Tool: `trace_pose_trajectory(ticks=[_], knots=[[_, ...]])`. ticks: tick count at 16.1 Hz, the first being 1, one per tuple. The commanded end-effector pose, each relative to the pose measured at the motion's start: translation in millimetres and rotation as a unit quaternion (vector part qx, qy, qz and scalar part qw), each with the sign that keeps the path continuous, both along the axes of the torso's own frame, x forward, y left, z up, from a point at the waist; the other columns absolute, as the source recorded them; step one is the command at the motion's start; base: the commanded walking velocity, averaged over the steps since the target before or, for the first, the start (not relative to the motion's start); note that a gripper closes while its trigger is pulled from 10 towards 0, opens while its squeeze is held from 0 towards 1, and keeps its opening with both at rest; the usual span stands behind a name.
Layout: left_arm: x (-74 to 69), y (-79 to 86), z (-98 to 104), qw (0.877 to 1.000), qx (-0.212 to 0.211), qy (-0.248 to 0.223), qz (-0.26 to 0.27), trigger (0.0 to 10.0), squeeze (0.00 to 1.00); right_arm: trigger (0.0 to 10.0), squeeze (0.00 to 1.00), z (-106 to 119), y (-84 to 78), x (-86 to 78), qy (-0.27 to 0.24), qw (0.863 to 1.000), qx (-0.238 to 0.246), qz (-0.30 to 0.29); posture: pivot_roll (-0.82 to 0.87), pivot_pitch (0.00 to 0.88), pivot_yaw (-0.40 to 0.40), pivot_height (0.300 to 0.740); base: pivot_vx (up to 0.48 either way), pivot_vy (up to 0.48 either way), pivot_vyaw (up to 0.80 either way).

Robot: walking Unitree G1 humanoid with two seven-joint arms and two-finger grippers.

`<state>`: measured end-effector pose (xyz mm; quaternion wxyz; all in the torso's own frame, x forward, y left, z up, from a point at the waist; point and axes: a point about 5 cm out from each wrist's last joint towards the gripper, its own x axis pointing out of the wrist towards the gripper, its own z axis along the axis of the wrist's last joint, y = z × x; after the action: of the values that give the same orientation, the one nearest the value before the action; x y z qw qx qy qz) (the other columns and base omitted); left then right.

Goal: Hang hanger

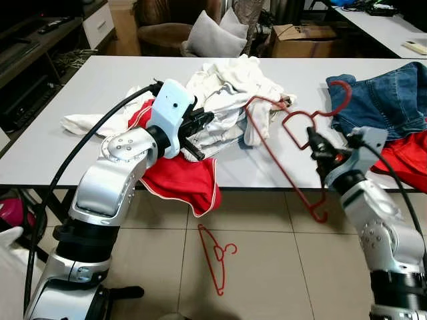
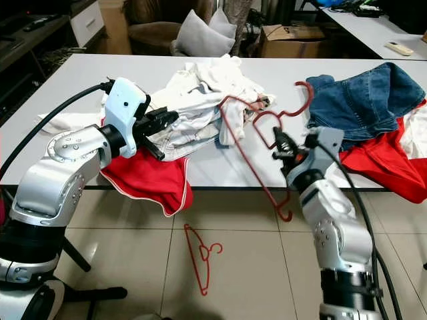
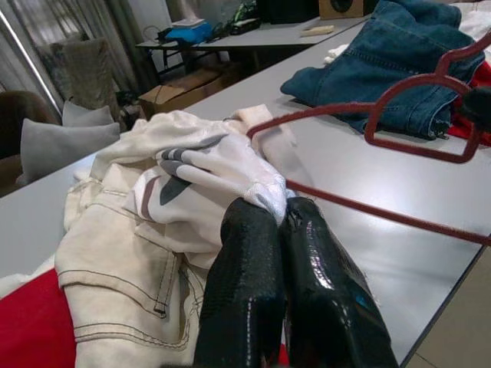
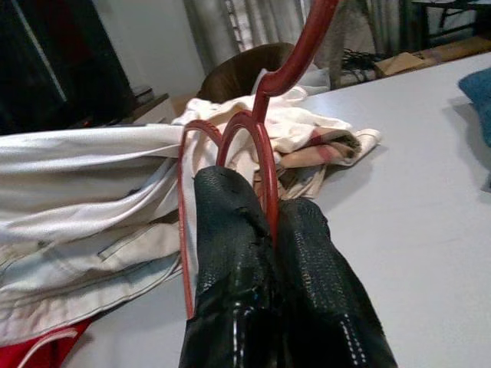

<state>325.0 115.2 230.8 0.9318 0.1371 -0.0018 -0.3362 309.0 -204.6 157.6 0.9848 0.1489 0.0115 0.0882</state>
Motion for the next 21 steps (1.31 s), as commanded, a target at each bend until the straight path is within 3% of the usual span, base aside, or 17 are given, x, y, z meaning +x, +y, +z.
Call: trace_pose_trajectory(ticks=[1, 2, 4, 7, 8, 11, 14, 15, 16, 17, 21], knots=[[-1.0, 1.4, 8, 1.0, -0.002, -0.013, 0.0, 0.0, 0.0, 10.0, 0.0, 6, -8.6, 4.2, -0.016, 1.0, -0.004, -0.02, -0.09, 0.0, 0.024, 0.74, 0.0, 0.0, 0.0], [-1.3, 2.2, 7, 1.0, -0.002, -0.013, 0.001, 0.0, 0.0, 10.0, 0.0, 8, -8.3, 5.4, -0.022, 1.0, -0.007, -0.016, -0.09, 0.0, 0.019, 0.74, 0.0, 0.0, 0.0], [6.4, 16.2, 18, 0.998, -0.007, -0.046, 0.041, 0.0, 0.0, 10.0, 0.0, 34, -7.0, 8.0, -0.082, 0.996, 0.021, 0.009, -0.09, 0.0, 0.014, 0.74, 0.0, 0.0, 0.0], [13.4, 41.6, 64, 0.987, -0.074, -0.119, 0.074, 0.0, 0.0, 10.0, 0.0, 71, -18.3, 0.7, -0.157, 0.986, 0.054, 0.02, -0.09, 0.0, 0.016, 0.74, 0.0, 0.0, 0.0], [13.1, 44.4, 66, 0.988, -0.069, -0.119, 0.074, 0.0, 0.0, 10.0, 0.0, 70, -19.8, -1.9, -0.156, 0.986, 0.055, 0.021, -0.09, 0.0, 0.016, 0.74, 0.0, 0.0, 0.0], [8.9, 46.5, 43, 0.993, -0.024, -0.089, 0.07, 0.0, 0.0, 10.0, 0.0, 40, -18.2, -15.5, -0.094, 0.995, 0.034, 0.024, -0.1, 0.0, 0.031, 0.74, 0.0, 0.0, 0.0], [1.0, 27.4, 35, 0.997, -0.015, -0.075, 0.004, 0.0, 0.0, 10.0, 0.0, 7, -5.5, -36.8, 0.0, 0.996, 0.041, 0.073, -0.1, 0.0, 0.034, 0.74, 0.0, 0.0, 0.0], [0.6, 23.5, 33, 0.997, -0.01, -0.075, 0.0, 0.0, 0.0, 10.0, 0.0, -5, -8.8, -40.3, 0.04, 0.997, 0.028, 0.06, -0.11, 0.0, 0.039, 0.74, 0.0, 0.0, 0.0], [1.1, 22.1, 33, 0.997, -0.011, -0.076, 0.001, 0.0, 0.0, 10.0, 0.0, -10, -12.3, -41.5, 0.05, 0.997, 0.023, 0.051, -0.11, 0.0, 0.043, 0.74, 0.0, 0.0, 0.0], [1.2, 19.8, 35, 0.997, -0.015, -0.079, -0.003, 0.0, 0.0, 10.0, 0.0, -5, -11.4, -41.8, 0.036, 0.996, 0.056, 0.06, -0.11, 0.0, 0.044, 0.74, 0.0, 0.0, 0.0], [0.7, 14.5, 41, 0.995, -0.025, -0.093, -0.008, 0.0, 0.0, 10.0, 0.0, -12, 7.1, -47.6, 0.053, 0.983, 0.117, 0.134, -0.11, 0.0, 0.042, 0.74, 0.0, 0.0, 0.0]])
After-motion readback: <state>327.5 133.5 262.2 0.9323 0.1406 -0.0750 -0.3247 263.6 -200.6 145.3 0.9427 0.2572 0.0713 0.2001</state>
